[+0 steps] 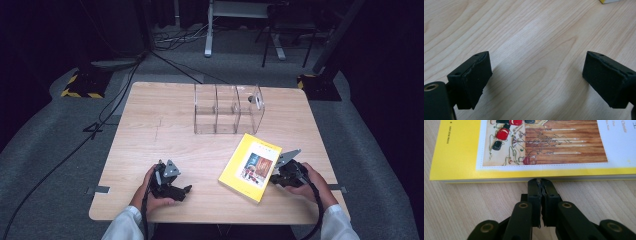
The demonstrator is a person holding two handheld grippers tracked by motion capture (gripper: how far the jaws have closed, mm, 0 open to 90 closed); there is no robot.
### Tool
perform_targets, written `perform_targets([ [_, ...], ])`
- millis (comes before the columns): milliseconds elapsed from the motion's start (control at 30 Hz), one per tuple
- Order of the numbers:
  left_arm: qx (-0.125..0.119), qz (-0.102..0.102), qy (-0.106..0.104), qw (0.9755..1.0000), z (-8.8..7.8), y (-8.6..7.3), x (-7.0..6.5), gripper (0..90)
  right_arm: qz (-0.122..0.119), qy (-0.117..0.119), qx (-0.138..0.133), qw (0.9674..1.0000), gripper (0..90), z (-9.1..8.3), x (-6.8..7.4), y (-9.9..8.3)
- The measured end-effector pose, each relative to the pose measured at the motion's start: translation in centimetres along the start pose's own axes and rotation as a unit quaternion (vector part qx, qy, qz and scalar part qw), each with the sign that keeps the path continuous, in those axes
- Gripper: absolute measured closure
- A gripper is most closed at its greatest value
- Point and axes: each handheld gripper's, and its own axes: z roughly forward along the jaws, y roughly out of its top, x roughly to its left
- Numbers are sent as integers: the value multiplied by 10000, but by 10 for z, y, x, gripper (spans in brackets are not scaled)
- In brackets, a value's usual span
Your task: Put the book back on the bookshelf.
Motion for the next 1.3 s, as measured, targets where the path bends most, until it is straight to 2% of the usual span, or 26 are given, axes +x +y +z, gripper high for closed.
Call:
perform_targets([
  [200,-3,177,-196,9997,10,11,-14,93,130,231,-327,9991,900,-1,0,-8],
  [267,9,258,-252,9993,13,14,-19,93,76,386,-361,9986,900,-2,2,-9],
  [367,11,315,-315,9990,17,18,-27,93,28,420,-153,9990,900,-1,9,-7],
  [433,12,347,-340,9988,19,20,-29,93,90,397,-35,9992,900,-1,11,-3],
  [500,9,376,-364,9986,20,20,-30,93,113,368,53,9992,900,0,12,1],
  [600,13,376,-367,9986,20,21,-30,93,13,267,118,9996,900,0,15,3],
  [733,5,411,-401,9983,21,22,-32,93,173,406,-284,9986,900,-3,11,-3],
  [867,13,503,-458,9977,26,28,-38,96,297,469,-782,9954,900,-13,10,-5],
  [967,25,545,-496,9973,30,32,-42,98,288,486,-872,9946,900,-14,12,-4],
  [1033,50,634,-555,9964,35,39,-51,110,267,496,-938,9940,900,-13,14,-3],
  [1100,-1,758,-626,9952,38,45,-58,179,277,539,-1058,9925,900,-13,14,-2],
  [1167,-58,848,-678,9941,41,51,-67,159,298,579,-1169,9910,900,-15,16,-1],
  [1200,-58,848,-678,9941,41,51,-67,168,298,579,-1169,9910,900,-15,16,-1],
  [1233,-155,935,-713,9929,42,57,-73,168,301,586,-1216,9904,900,-15,16,-1],
  [1300,-340,969,-792,9916,42,66,-81,161,303,618,-1338,9886,900,-17,18,0],
])
